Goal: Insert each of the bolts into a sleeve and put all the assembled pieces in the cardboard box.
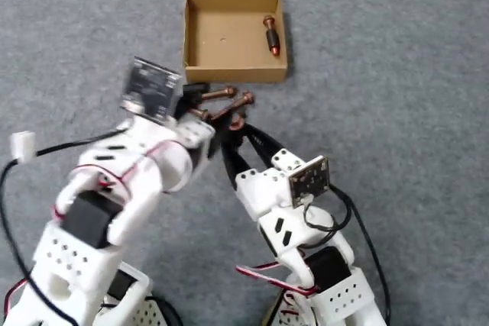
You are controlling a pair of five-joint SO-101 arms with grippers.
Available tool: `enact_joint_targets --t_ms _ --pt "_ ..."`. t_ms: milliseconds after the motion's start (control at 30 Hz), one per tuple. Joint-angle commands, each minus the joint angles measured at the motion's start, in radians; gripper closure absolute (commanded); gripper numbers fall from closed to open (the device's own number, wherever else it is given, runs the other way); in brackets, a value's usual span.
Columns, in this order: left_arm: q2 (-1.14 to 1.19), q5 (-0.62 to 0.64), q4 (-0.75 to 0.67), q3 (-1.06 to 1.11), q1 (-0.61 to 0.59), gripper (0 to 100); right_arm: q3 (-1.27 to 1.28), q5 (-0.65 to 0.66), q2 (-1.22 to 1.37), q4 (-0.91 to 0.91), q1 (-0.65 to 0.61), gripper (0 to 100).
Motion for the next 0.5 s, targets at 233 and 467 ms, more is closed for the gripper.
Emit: enact_joint_targets --t_ms 233,467 --pt "-0.022 0.0 0.078 -0.025 -0.259 98 -0.016 0.008 0.035 -0.026 0.214 99.7" --pt "-0.024 0.0 0.078 0.14 -0.311 98 -0.165 0.008 0.302 -0.089 0.303 99.7"
